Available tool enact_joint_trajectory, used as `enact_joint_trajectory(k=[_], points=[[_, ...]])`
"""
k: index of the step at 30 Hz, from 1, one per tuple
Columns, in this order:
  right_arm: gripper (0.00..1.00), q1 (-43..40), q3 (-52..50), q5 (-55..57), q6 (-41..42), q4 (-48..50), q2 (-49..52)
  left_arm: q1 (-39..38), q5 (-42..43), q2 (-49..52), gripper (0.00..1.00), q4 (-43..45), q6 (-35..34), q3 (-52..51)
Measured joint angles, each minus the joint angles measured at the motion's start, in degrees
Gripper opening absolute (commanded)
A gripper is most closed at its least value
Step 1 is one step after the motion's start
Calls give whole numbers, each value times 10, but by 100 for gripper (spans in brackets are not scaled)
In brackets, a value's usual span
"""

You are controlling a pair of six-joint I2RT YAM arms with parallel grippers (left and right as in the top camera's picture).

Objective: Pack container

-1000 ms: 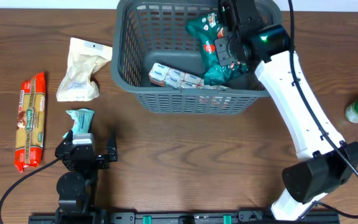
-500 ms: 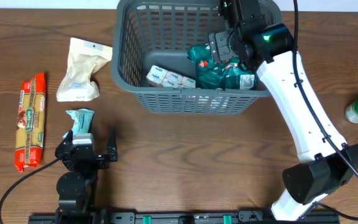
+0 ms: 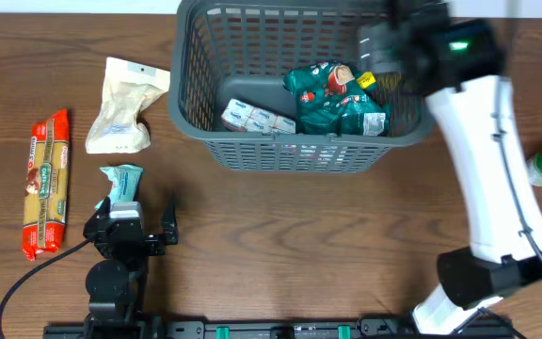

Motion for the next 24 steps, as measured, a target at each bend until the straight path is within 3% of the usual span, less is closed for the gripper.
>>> enact_joint_trajectory(k=[6, 11, 14, 16, 19, 24], points=[[84, -120, 38, 14, 84, -73, -13, 0, 0, 0, 99, 0, 0, 0], [99, -228, 38, 16, 144, -123, -13, 0, 0, 0, 99, 0, 0, 0], [98, -282, 38, 16, 162, -139, -13, 0, 0, 0, 99, 0, 0, 0], [88, -314, 38, 10, 168, -146, -13, 0, 0, 0, 99, 0, 0, 0], [99, -354, 35, -15, 185, -150, -13, 0, 0, 0, 99, 0, 0, 0], [99, -415, -6, -56, 209, -152, -13, 0, 0, 0, 99, 0, 0, 0]])
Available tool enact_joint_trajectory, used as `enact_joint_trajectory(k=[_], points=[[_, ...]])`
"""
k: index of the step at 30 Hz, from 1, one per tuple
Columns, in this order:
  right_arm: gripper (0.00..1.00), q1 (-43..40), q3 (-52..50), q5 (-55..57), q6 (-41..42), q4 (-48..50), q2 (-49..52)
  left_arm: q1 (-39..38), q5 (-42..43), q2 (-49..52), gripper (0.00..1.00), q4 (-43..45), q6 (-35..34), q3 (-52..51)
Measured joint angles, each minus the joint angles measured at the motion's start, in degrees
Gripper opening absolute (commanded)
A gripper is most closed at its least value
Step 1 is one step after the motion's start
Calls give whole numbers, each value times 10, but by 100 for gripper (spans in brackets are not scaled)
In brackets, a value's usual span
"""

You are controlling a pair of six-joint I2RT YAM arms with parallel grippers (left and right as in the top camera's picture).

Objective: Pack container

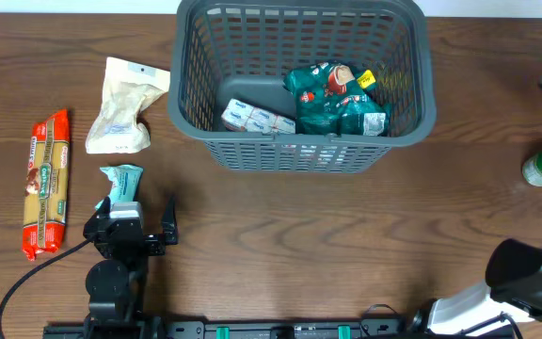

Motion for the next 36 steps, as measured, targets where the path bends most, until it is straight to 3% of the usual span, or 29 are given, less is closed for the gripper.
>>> enact_joint_trajectory(k=[19, 36], points=[[96, -105, -255, -28, 110, 166, 0, 0, 0, 0, 99, 0, 0, 0], [99, -130, -273, -25, 190, 226, 6, 0, 0, 0, 99, 0, 0, 0]])
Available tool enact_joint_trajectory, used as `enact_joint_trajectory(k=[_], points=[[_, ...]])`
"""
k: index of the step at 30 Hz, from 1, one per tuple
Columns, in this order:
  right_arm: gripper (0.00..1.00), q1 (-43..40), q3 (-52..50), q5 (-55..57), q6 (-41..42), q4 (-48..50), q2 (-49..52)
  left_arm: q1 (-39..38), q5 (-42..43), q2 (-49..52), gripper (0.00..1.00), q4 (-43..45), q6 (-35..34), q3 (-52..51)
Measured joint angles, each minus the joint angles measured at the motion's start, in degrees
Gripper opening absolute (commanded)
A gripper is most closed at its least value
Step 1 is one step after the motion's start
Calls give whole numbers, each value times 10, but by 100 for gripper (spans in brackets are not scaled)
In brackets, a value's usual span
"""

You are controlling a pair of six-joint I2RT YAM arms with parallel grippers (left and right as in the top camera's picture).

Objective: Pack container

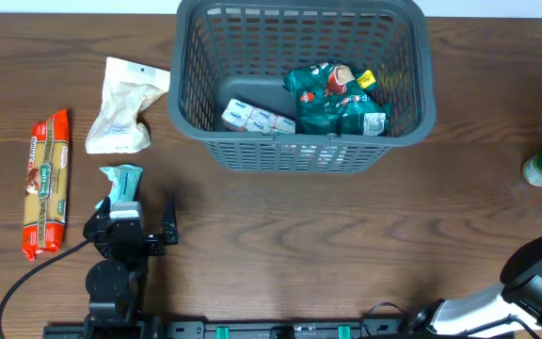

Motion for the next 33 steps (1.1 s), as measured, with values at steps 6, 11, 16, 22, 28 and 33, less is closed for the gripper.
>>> enact_joint_trajectory(k=[6, 11, 16, 22, 28, 33], points=[[98, -22, 0, 0, 22, 8, 46, 0, 0, 0, 99, 0, 0, 0], [96, -37, -1, -13, 28, 19, 89, 0, 0, 0, 99, 0, 0, 0], [96, -41, -2, -33, 17, 63, 115, 0, 0, 0, 99, 0, 0, 0], [95, -28, -3, -41, -33, 130, 115, 0, 0, 0, 99, 0, 0, 0], [94, -5, -3, -41, -43, 150, 115, 0, 0, 0, 99, 0, 0, 0], [92, 3, -3, -35, -33, 158, 115, 0, 0, 0, 99, 0, 0, 0]])
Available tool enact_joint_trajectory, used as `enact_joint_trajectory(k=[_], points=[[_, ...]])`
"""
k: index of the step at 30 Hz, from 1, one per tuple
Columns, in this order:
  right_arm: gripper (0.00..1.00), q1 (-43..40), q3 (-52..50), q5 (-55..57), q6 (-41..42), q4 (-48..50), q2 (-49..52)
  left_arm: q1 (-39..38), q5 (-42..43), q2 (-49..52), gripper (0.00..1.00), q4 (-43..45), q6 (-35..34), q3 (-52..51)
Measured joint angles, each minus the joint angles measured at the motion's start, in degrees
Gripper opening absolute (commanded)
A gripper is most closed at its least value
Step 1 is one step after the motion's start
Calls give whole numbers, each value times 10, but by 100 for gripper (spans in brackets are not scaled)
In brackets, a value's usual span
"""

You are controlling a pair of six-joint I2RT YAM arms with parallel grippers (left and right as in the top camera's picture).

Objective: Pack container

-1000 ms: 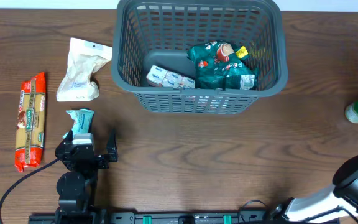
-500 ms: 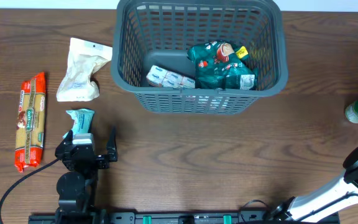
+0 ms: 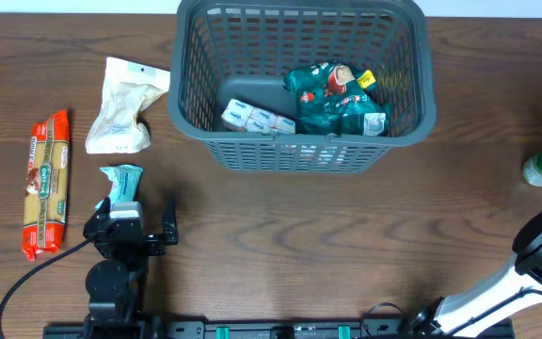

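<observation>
The grey basket (image 3: 398, 132) stands at the back centre. It holds green snack packets (image 3: 332, 99) and a white-and-blue packet (image 3: 252, 118). A green-capped bottle (image 3: 537, 169) stands at the right edge, and my right gripper is right against it, mostly cut off by the frame. Left of the basket lie a white bag (image 3: 125, 105), a red-and-yellow pasta pack (image 3: 47, 184) and a small teal packet (image 3: 120, 179). My left gripper (image 3: 135, 211) rests open just below the teal packet, holding nothing.
The right arm's white link (image 3: 497, 292) and dark joint cross the lower right corner. The left arm's base (image 3: 111, 282) and its cable (image 3: 26, 273) sit at the front left. A rail (image 3: 271, 330) runs along the front edge.
My right gripper, then barely showing at the right edge above the bottle, now reaches further in and sits against the bottle's cap. The bottle, the basket and the left arm are unchanged.
My right gripper was over the basket's right side, above the green packets. Then it was off at the far right edge above the bottle. It stayed near the bottle and now sits against it. The left arm and the items on the left have not moved.
</observation>
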Motion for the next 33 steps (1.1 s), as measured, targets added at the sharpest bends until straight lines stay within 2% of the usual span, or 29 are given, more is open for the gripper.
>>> enact_joint_trajectory(k=[14, 23, 33], points=[[91, 3, 0, 52, 16, -1, 8, 0, 0, 0, 99, 0, 0, 0], [91, 3, 0, 44, 21, -8, 78, 0, 0, 0, 99, 0, 0, 0], [92, 3, 0, 42, 22, 6, 82, 0, 0, 0, 99, 0, 0, 0]])
